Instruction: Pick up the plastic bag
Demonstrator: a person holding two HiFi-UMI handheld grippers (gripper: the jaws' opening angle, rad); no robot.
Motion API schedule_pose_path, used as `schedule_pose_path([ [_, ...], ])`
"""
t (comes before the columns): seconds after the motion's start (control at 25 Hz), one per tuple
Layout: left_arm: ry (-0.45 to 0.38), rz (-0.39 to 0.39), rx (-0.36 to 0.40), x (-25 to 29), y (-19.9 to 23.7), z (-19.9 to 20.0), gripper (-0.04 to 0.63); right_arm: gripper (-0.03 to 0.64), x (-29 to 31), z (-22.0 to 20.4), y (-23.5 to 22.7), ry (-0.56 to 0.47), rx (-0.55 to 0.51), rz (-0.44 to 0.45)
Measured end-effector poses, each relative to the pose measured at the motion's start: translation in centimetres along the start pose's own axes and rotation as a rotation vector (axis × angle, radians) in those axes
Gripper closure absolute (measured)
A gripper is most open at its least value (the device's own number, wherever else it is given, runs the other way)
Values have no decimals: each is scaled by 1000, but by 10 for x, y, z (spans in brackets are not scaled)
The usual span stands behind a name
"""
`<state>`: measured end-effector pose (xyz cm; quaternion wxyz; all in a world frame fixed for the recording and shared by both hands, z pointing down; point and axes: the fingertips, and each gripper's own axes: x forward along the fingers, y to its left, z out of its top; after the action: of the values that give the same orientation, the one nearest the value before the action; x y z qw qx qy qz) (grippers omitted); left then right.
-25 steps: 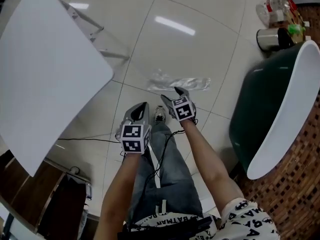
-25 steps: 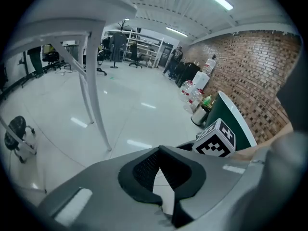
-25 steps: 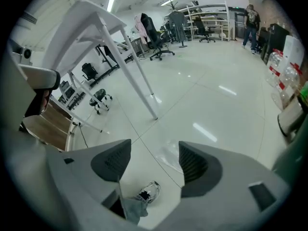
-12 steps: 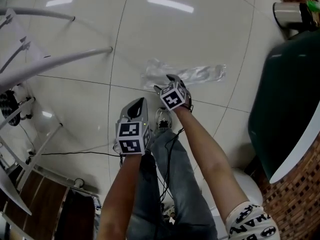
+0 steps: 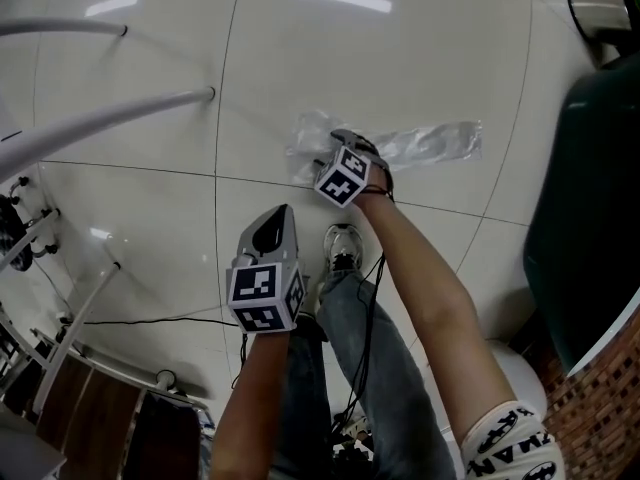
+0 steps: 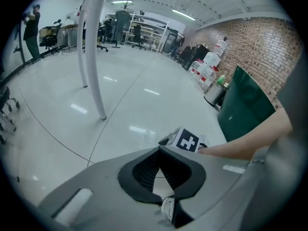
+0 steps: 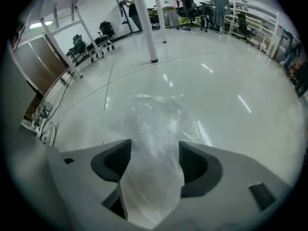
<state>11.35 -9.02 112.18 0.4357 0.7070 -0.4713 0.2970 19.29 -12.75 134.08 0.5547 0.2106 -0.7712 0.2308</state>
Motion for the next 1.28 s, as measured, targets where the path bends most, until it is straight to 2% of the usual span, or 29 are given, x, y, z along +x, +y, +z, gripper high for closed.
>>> schedule_pose_path([
  [0.16, -1, -2, -18, -6, 2, -9, 589, 297, 12, -11, 3, 57, -67, -29],
  [0.24, 1, 1, -20, -8, 2, -11, 589, 402, 13, -16, 5, 72, -111, -61],
  [0.36, -4, 2, -19, -15, -1, -5, 589, 465, 9, -18, 7, 84, -120, -74],
  [0.4, -8, 5, -21, -19, -1, -2, 589, 551, 7, -16, 7, 88, -122, -77],
  [0.44, -11, 9, -24, -24, -1, 0, 589, 584, 5, -14, 8, 89, -120, -78],
  [0.48, -13, 13, -27, -28, -1, 1, 589, 590, 4, -13, 9, 90, -106, -73],
  [0.6, -18, 24, -36, -33, 3, -3, 589, 598, 2, -13, 6, 76, 17, -50],
  [0.68, -30, 31, -48, -29, 4, -6, 589, 600, -11, -9, -7, 17, 120, -76],
  [0.8, -59, 40, -66, -38, -4, 3, 589, 601, -59, 7, -16, -133, 280, -97],
  [0.96, -130, 46, -28, -88, -34, 49, 589, 600, -162, 44, -15, -356, 478, -54],
  [1.12, -188, 39, 19, -164, -60, 91, 590, 601, -280, 81, 0, -519, 545, -29],
  [1.28, -231, 41, 41, -242, -79, 120, 589, 604, -408, 132, 21, -704, 537, 27],
])
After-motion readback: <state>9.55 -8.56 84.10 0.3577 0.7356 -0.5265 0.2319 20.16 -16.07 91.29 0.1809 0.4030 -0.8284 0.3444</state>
